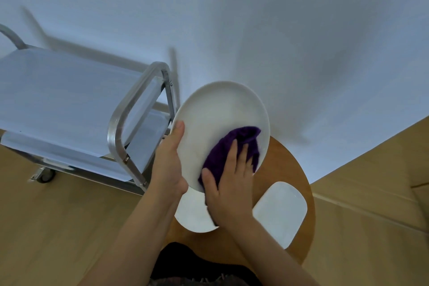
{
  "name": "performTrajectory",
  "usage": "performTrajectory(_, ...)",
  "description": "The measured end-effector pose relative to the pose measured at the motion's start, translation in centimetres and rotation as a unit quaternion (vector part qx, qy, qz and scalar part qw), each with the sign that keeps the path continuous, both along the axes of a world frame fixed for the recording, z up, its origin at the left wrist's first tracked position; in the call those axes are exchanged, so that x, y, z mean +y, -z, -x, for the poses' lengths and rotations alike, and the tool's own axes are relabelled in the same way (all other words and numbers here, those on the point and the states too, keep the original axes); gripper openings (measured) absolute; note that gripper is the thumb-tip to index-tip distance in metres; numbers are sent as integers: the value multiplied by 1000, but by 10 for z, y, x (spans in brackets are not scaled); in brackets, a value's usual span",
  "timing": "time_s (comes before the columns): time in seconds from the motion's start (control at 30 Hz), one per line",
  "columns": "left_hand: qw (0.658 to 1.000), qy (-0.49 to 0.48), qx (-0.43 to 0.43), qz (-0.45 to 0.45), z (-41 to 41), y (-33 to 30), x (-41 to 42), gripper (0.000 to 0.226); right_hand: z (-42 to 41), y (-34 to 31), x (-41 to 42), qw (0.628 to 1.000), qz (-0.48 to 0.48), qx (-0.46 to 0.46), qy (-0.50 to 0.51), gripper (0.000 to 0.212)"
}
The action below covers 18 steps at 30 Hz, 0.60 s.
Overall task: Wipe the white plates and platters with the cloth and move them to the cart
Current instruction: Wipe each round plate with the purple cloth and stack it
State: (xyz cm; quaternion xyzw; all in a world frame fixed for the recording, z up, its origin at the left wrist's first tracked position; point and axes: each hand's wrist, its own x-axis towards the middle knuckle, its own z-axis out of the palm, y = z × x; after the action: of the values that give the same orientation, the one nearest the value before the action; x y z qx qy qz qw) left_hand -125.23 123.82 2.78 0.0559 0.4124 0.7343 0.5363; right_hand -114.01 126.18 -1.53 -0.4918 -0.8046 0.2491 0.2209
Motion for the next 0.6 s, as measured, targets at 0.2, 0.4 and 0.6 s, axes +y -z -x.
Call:
performTrajectory(0.2, 998, -26, -34, 44, -2, 3, 6, 57, 5, -5, -5, 985, 8, 83, -151, 82)
performTrajectory(0.4, 996, 3, -66, 67, 18, -4, 8, 49, -18, 5, 23, 939, -214, -1, -270, 70)
performTrajectory(0.6, 997, 58, 34, 49, 45, -17, 2, 30, -48, 15, 54, 883, -391, 4, -261, 54)
